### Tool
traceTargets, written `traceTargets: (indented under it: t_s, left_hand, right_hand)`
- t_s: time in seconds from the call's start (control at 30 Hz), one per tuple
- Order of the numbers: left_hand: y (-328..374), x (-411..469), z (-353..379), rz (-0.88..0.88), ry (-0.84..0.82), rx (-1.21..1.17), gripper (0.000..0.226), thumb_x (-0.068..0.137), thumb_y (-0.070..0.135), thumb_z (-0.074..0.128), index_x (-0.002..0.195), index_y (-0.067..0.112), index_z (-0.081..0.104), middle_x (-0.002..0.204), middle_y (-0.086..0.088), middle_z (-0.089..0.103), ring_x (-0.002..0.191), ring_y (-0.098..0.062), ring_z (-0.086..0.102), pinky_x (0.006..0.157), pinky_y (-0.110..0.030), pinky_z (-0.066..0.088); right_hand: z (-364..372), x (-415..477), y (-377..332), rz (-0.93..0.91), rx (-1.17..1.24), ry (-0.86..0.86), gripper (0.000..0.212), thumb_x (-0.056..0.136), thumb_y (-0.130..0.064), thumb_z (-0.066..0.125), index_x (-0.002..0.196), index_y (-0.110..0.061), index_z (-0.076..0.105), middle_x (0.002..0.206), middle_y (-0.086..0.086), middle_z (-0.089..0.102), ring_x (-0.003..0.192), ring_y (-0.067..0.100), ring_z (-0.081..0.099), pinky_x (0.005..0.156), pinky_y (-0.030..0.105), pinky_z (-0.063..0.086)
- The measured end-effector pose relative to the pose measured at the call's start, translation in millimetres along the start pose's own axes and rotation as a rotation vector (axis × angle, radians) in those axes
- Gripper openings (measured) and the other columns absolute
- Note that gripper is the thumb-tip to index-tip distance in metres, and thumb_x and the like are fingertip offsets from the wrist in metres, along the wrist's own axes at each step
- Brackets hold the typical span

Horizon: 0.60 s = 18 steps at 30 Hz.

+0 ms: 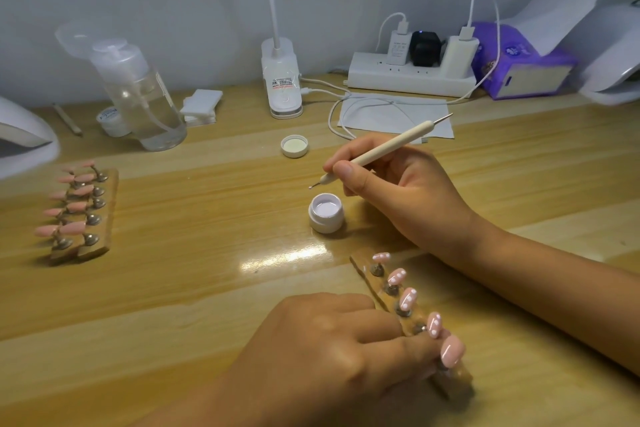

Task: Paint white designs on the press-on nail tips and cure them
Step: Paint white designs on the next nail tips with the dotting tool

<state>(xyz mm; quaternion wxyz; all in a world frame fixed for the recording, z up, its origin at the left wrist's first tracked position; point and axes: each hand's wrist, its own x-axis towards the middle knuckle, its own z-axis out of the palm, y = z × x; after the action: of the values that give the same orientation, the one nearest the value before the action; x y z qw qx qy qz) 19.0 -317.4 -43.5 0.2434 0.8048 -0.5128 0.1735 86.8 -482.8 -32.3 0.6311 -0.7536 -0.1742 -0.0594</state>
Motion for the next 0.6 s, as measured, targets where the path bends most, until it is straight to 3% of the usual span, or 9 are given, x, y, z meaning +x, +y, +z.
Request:
traceTargets:
  t_s: [0.1,0.17,0.27,0.33,0.4,0.43,0.5,0.6]
  left_hand:
    - [0,3,0,0.002,-0.07,-0.015,0.016,0.094,0.035,0.06,0.099,0.036,0.075,0.069,0.012,0.056,0.07,-0.005,0.031,0.07,-0.007,0.017]
    - [1,4,-1,-0.001,-0.082,-0.04,0.018,0.095,0.037,0.058,0.093,0.036,0.076,0.067,0.011,0.053,0.069,-0.005,0.028,0.069,-0.004,0.017]
    - [2,3,-3,0.049,-0.093,-0.001,0.022,0.099,0.034,0.053,0.09,0.034,0.073,0.076,0.009,0.028,0.075,-0.003,0.018,0.064,-0.011,0.02]
    - [4,3,-6,0.087,-0.092,0.084,0.03,0.106,0.025,0.034,0.094,0.035,0.059,0.093,0.009,0.013,0.081,-0.002,0.012,0.068,-0.012,0.016]
    - [6,2,-10,0.079,-0.075,0.103,0.026,0.107,0.02,0.019,0.092,0.031,0.037,0.093,0.008,0.004,0.076,-0.004,0.011,0.068,-0.009,0.015]
    - [5,0,-12,0.084,-0.056,0.084,0.024,0.106,0.02,0.019,0.09,0.029,0.034,0.088,0.008,0.008,0.072,-0.005,0.016,0.067,-0.008,0.016]
    - [1,-3,-17,0.085,-0.011,-0.06,0.022,0.106,0.021,0.029,0.094,0.029,0.045,0.085,0.012,0.035,0.071,-0.001,0.036,0.068,-0.004,0.026]
    - [-4,0,-20,-0.108,0.196,-0.449,0.012,0.099,0.024,0.054,0.093,0.022,0.065,0.085,0.009,0.064,0.074,-0.008,0.058,0.064,-0.018,0.047]
  right_hand:
    - [0,0,-1,0.002,-0.008,-0.002,0.008,0.093,-0.016,0.062,0.096,-0.015,0.069,0.087,-0.011,0.07,0.079,0.0,0.062,0.073,0.016,0.049]
    - [0,-1,-1,0.0,-0.016,-0.001,0.008,0.093,-0.017,0.062,0.095,-0.017,0.069,0.088,-0.011,0.07,0.079,0.0,0.062,0.073,0.016,0.049]
    - [0,-2,-1,-0.02,-0.034,0.009,0.009,0.094,-0.018,0.061,0.097,-0.017,0.069,0.089,-0.011,0.069,0.08,0.001,0.062,0.072,0.015,0.048]
    - [-1,-2,-1,-0.045,-0.042,0.02,0.009,0.095,-0.018,0.06,0.098,-0.019,0.068,0.089,-0.014,0.068,0.082,0.0,0.061,0.072,0.012,0.045]
    - [-2,-3,-1,-0.055,-0.055,0.022,0.012,0.094,-0.018,0.056,0.097,-0.023,0.067,0.088,-0.018,0.067,0.083,-0.001,0.06,0.074,0.012,0.044]
    - [-2,-3,-1,-0.055,-0.062,0.02,0.013,0.093,-0.019,0.054,0.096,-0.023,0.066,0.086,-0.02,0.066,0.082,-0.001,0.06,0.074,0.011,0.044]
    - [0,-3,1,-0.058,-0.065,0.022,0.012,0.093,-0.021,0.053,0.093,-0.02,0.065,0.08,-0.02,0.062,0.077,0.0,0.057,0.071,0.012,0.043]
    - [3,-3,2,-0.083,-0.087,0.028,0.012,0.093,-0.027,0.055,0.089,-0.018,0.062,0.076,-0.013,0.058,0.07,0.01,0.052,0.067,0.021,0.044]
